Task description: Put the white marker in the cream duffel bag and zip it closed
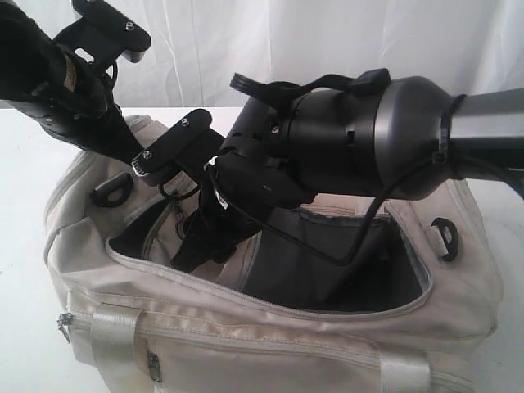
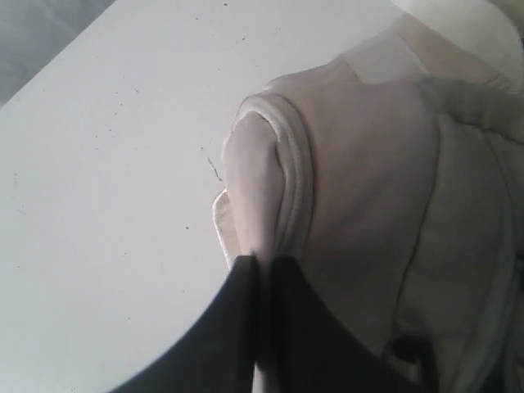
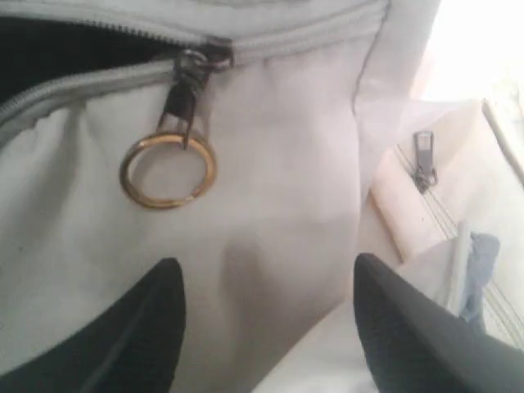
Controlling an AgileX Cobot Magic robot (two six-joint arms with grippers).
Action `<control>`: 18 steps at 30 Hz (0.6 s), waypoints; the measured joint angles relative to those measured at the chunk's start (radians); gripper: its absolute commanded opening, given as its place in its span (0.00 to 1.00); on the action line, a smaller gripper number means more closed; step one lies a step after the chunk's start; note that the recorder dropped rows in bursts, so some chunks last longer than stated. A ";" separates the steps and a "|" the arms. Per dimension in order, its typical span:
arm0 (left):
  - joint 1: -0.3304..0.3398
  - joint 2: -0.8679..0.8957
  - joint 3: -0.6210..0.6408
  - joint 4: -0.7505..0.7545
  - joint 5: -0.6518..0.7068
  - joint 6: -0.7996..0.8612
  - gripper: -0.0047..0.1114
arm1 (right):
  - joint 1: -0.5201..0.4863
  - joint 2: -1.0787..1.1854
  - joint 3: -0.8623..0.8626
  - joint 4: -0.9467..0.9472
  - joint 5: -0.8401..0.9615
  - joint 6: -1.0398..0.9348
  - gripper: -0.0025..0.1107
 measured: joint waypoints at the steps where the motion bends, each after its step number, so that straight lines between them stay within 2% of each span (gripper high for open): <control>1: 0.000 0.000 0.000 -0.002 -0.002 -0.005 0.04 | 0.001 0.000 0.000 -0.007 0.008 0.007 0.52; 3: 0.000 0.000 0.000 -0.009 -0.009 -0.012 0.04 | 0.001 -0.008 0.000 -0.015 0.024 0.014 0.52; 5: 0.000 0.000 0.000 -0.010 -0.017 -0.017 0.10 | 0.001 -0.020 0.000 -0.015 0.024 0.023 0.52; 11: -0.002 -0.006 0.000 -0.010 -0.027 -0.017 0.42 | 0.001 -0.054 0.000 -0.015 0.014 0.037 0.52; 14: -0.003 -0.019 0.000 -0.008 -0.032 -0.017 0.48 | 0.001 -0.058 0.000 -0.015 0.008 0.040 0.52; 18: -0.003 -0.043 0.000 0.006 -0.006 -0.017 0.48 | 0.001 -0.060 0.000 -0.009 -0.010 0.044 0.52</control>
